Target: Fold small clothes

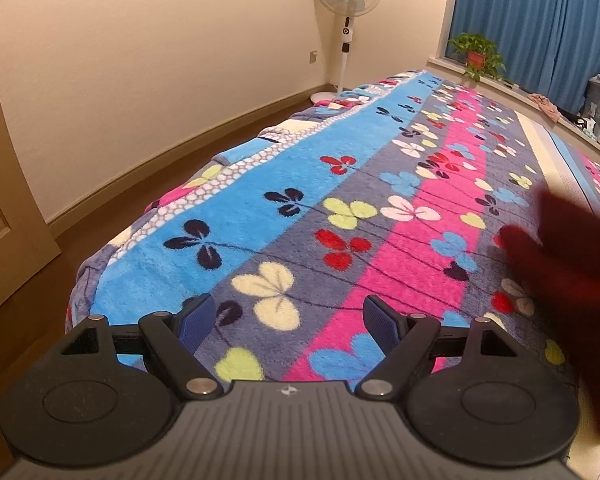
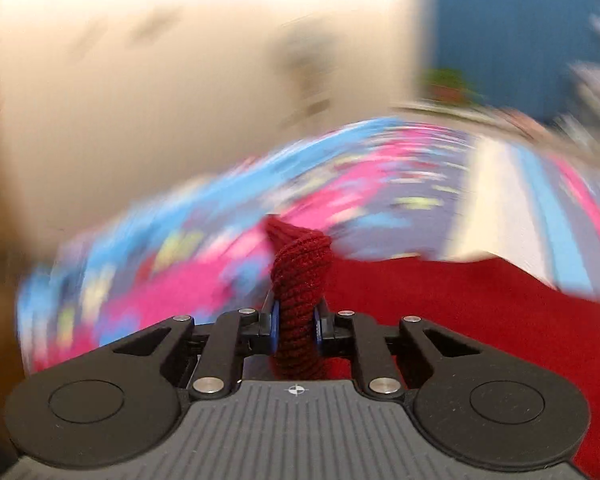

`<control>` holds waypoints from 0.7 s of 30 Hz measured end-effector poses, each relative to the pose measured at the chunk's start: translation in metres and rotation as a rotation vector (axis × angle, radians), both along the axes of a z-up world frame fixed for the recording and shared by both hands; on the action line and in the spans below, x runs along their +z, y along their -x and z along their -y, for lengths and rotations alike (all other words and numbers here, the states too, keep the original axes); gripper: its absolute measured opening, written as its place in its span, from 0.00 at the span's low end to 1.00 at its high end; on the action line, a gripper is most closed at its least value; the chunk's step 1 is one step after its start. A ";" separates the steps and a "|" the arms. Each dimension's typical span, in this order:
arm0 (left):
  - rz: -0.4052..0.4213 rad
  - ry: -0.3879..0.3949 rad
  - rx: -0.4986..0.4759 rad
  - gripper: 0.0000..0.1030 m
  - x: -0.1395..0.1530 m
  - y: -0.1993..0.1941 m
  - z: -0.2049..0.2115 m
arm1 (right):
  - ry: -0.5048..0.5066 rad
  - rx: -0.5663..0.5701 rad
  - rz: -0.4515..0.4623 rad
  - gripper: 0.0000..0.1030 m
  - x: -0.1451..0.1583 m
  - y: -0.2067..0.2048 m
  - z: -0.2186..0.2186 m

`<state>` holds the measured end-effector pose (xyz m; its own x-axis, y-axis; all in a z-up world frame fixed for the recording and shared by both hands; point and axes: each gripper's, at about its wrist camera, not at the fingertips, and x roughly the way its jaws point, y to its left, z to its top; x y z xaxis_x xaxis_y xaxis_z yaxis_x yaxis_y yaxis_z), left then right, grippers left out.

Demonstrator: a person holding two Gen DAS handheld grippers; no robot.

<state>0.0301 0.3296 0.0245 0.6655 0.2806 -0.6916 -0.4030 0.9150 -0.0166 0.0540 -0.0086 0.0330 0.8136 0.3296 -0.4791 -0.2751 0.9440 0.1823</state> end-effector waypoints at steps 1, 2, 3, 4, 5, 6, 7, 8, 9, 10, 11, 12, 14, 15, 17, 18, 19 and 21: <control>-0.001 0.000 -0.001 0.82 0.000 0.000 0.001 | -0.115 -0.135 -0.001 0.15 0.004 0.003 0.045; -0.002 -0.003 -0.006 0.82 0.000 -0.001 0.003 | -0.184 -0.263 -0.003 0.15 0.002 0.008 0.081; -0.004 -0.007 -0.013 0.82 0.000 -0.002 0.005 | -0.233 -0.400 -0.016 0.15 -0.005 0.015 0.116; -0.008 -0.015 -0.023 0.82 0.000 -0.004 0.009 | -0.273 -0.566 -0.052 0.15 -0.021 0.023 0.155; -0.011 -0.022 -0.032 0.82 0.000 -0.006 0.012 | -0.278 -0.672 -0.099 0.15 -0.037 0.027 0.179; -0.014 -0.032 -0.043 0.82 0.000 -0.008 0.017 | -0.258 -0.744 -0.159 0.15 -0.054 0.029 0.198; -0.016 -0.036 -0.050 0.82 0.000 -0.010 0.020 | -0.232 -0.812 -0.232 0.15 -0.074 0.031 0.217; -0.018 -0.038 -0.056 0.82 0.000 -0.012 0.025 | -0.233 -0.850 -0.292 0.15 -0.091 0.035 0.232; -0.018 -0.039 -0.062 0.82 0.000 -0.014 0.029 | -0.271 -0.867 -0.331 0.16 -0.103 0.040 0.245; -0.020 -0.043 -0.070 0.82 0.001 -0.016 0.033 | -0.330 -0.875 -0.333 0.17 -0.108 0.047 0.255; -0.021 -0.049 -0.080 0.82 0.001 -0.019 0.040 | -0.371 -0.873 -0.319 0.18 -0.108 0.050 0.261; -0.022 -0.052 -0.088 0.82 0.001 -0.021 0.044 | -0.382 -0.868 -0.307 0.19 -0.103 0.052 0.264; -0.022 -0.059 -0.111 0.82 0.002 -0.027 0.056 | -0.370 -0.850 -0.269 0.24 -0.088 0.054 0.265; -0.021 -0.061 -0.119 0.82 0.003 -0.029 0.061 | -0.364 -0.845 -0.246 0.28 -0.080 0.056 0.265; -0.016 -0.060 -0.137 0.82 0.004 -0.035 0.073 | -0.344 -0.862 -0.207 0.32 -0.065 0.060 0.270; -0.015 -0.058 -0.146 0.82 0.005 -0.037 0.078 | -0.331 -0.883 -0.184 0.33 -0.056 0.063 0.272; -0.014 -0.059 -0.158 0.82 0.005 -0.039 0.085 | -0.314 -0.903 -0.158 0.33 -0.049 0.066 0.275; -0.013 -0.071 -0.186 0.82 0.005 -0.044 0.099 | -0.293 -0.901 -0.112 0.33 -0.031 0.070 0.286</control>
<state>0.0737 0.2306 0.0298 0.7017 0.2020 -0.6832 -0.2264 0.9725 0.0550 -0.0161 -0.2944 0.0025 0.7744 -0.2797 -0.5676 0.5671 0.7048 0.4263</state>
